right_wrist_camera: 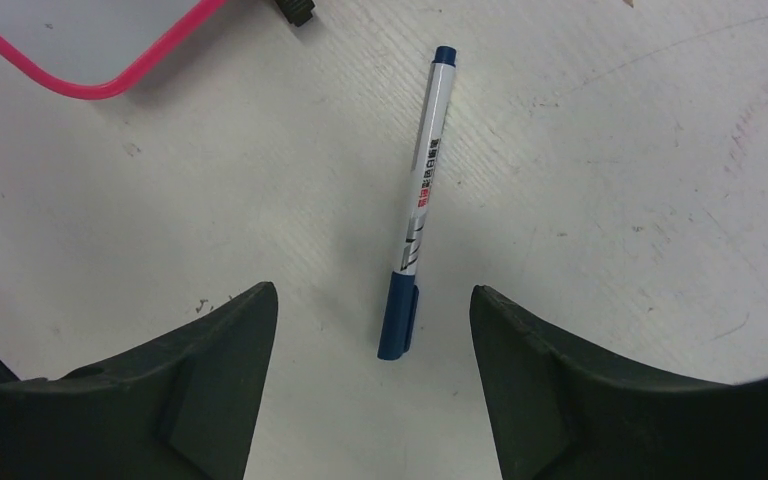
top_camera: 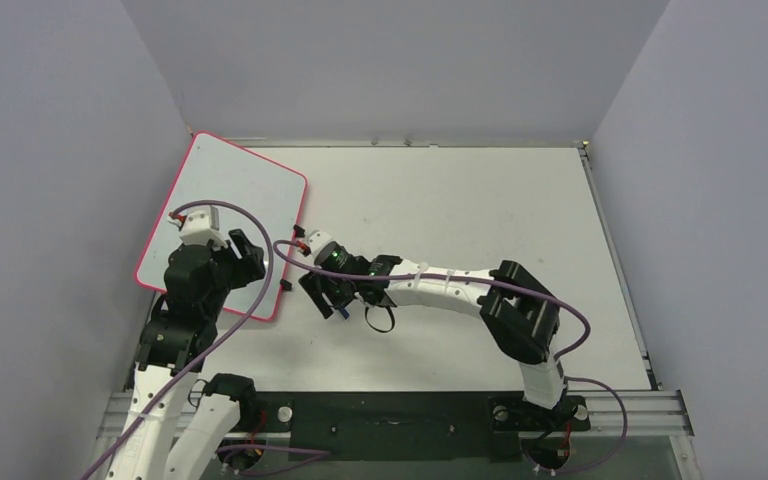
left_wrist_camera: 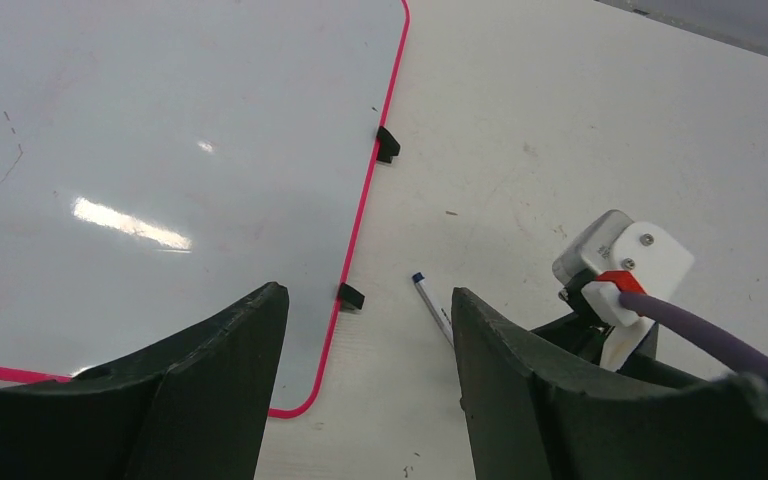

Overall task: Write a sentence on the whiteboard
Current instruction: Pick up the whiteboard marker at the center of the board.

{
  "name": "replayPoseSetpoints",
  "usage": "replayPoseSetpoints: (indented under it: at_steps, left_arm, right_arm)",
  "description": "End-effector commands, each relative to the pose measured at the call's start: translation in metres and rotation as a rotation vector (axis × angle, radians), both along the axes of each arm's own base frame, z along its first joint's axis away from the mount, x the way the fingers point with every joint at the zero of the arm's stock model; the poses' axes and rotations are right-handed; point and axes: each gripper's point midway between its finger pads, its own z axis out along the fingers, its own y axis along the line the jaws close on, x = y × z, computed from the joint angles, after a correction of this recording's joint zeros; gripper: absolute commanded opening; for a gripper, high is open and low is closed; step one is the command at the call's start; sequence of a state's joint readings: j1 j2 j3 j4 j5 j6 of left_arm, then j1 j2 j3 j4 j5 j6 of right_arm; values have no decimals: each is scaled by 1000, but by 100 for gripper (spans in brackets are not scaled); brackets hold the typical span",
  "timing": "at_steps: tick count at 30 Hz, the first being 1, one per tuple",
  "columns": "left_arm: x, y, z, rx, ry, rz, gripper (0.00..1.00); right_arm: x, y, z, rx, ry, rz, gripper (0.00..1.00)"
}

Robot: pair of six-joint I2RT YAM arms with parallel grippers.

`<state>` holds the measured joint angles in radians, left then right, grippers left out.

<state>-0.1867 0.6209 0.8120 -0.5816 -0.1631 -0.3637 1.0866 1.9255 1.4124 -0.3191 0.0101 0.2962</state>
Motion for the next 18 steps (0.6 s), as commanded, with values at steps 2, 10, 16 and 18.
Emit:
replayPoseSetpoints:
  at_steps: [2,10,16,18]
  left_arm:
    - [2,6,11,-9,-36,40,58]
    - [-1,19,13,4,-43,113,58]
    - [-2,24,14,7,-44,140,58]
    - [-3,25,15,7,-48,147,58]
  right_arm:
    - [13,18,4,11,-24,-1,62]
    - [27,22,-24,-57,-24,-50,51]
    - [29,19,-50,-109,-5,-69,47]
    - [29,17,-56,-120,-1,-76,42]
